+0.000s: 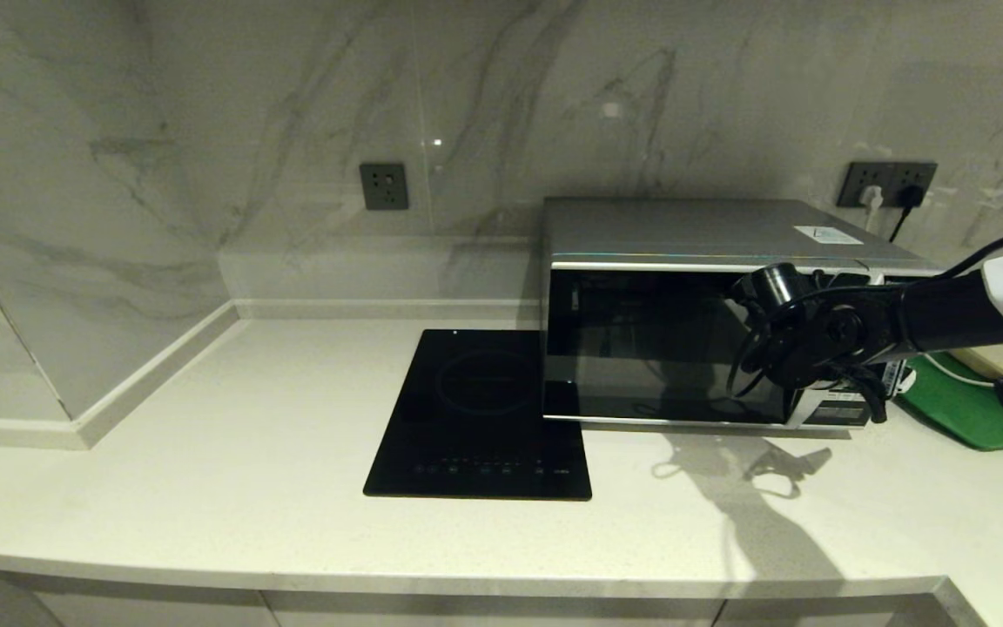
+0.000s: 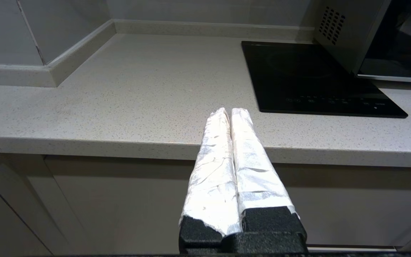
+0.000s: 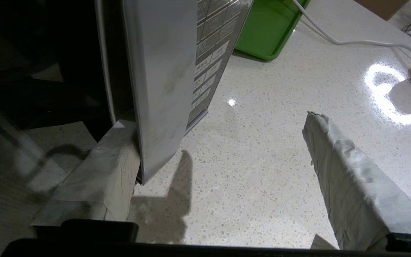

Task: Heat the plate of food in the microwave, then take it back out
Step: Open the microwave oven

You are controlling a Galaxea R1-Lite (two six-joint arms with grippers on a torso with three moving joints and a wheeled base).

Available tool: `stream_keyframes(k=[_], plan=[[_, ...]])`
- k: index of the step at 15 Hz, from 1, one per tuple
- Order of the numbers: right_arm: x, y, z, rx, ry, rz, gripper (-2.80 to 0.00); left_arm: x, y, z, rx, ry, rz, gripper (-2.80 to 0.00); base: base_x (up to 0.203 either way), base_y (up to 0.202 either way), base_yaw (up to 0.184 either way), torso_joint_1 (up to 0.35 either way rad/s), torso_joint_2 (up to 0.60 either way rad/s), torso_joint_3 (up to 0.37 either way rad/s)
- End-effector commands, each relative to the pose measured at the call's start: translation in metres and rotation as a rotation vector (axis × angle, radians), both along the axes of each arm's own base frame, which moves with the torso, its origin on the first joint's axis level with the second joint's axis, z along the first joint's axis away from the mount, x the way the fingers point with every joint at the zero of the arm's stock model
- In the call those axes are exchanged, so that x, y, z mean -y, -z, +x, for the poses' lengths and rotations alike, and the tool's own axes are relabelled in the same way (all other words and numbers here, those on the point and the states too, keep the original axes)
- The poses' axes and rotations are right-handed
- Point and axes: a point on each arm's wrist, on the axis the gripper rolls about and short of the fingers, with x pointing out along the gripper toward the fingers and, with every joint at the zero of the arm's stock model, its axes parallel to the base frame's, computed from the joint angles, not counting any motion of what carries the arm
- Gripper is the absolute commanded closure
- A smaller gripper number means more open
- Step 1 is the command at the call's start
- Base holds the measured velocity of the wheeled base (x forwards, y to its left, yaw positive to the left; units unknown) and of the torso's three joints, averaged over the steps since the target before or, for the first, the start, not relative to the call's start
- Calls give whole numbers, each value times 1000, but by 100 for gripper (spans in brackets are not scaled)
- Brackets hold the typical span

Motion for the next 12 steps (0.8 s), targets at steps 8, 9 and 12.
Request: stream_keyframes(k=[8,9,12], plan=[[12,-7,-47,6,43,26,-280,0,0,0,1,0,-1,0,0,0,0,0,0,0],[13,-11,-55,8,42,29,-280,0,0,0,1,0,-1,0,0,0,0,0,0,0],[12,-14,-66,-2,32,31,-280,0,0,0,1,-2,-1,0,0,0,0,0,0,0]])
